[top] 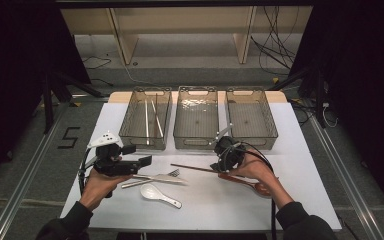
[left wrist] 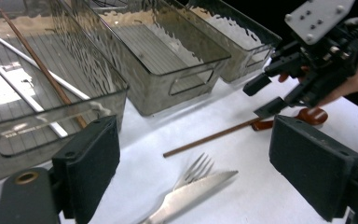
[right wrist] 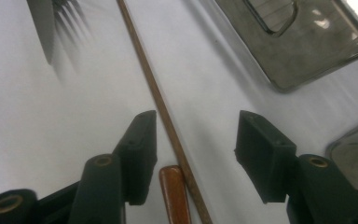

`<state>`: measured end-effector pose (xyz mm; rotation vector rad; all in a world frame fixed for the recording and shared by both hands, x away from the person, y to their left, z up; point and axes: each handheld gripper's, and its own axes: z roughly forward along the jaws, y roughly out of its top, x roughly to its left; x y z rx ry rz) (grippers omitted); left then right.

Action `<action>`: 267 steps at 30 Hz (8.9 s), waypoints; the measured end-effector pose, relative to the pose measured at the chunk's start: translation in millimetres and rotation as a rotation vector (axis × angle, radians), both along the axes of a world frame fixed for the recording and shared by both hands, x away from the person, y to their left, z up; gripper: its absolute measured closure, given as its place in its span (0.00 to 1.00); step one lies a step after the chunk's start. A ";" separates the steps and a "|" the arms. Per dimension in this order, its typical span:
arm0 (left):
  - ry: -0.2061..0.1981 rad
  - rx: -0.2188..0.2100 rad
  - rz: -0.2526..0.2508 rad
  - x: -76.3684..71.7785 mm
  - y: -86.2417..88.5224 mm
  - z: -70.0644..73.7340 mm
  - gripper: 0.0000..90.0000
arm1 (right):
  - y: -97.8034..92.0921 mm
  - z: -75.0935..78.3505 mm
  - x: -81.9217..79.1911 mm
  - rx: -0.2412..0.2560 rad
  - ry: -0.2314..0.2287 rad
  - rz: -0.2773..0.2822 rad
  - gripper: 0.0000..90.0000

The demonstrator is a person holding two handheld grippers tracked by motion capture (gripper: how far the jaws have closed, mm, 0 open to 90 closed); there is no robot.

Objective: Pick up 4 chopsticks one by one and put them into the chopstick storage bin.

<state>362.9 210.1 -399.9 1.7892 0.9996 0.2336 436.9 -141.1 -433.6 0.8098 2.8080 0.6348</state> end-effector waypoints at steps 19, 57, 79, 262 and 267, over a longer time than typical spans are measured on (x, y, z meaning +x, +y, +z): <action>0.005 0.013 0.005 -8.2 2.6 -4.4 0.17 | 3.2 -18.8 3.4 -0.124 0.031 0.109 0.79; 0.019 0.036 0.000 -6.9 0.6 -8.2 0.17 | 19.4 -24.7 0.8 -0.241 0.009 0.221 0.94; 0.045 0.011 0.030 -5.2 2.1 -9.4 0.17 | 13.2 11.6 -5.6 -0.058 -0.067 0.197 0.95; 0.342 0.021 0.182 178.4 6.5 13.8 0.92 | -33.8 34.1 -87.3 0.385 -0.086 -0.056 0.36; 0.340 0.039 0.192 180.2 3.4 12.7 0.92 | -33.7 33.9 -87.3 0.383 -0.087 -0.052 0.36</action>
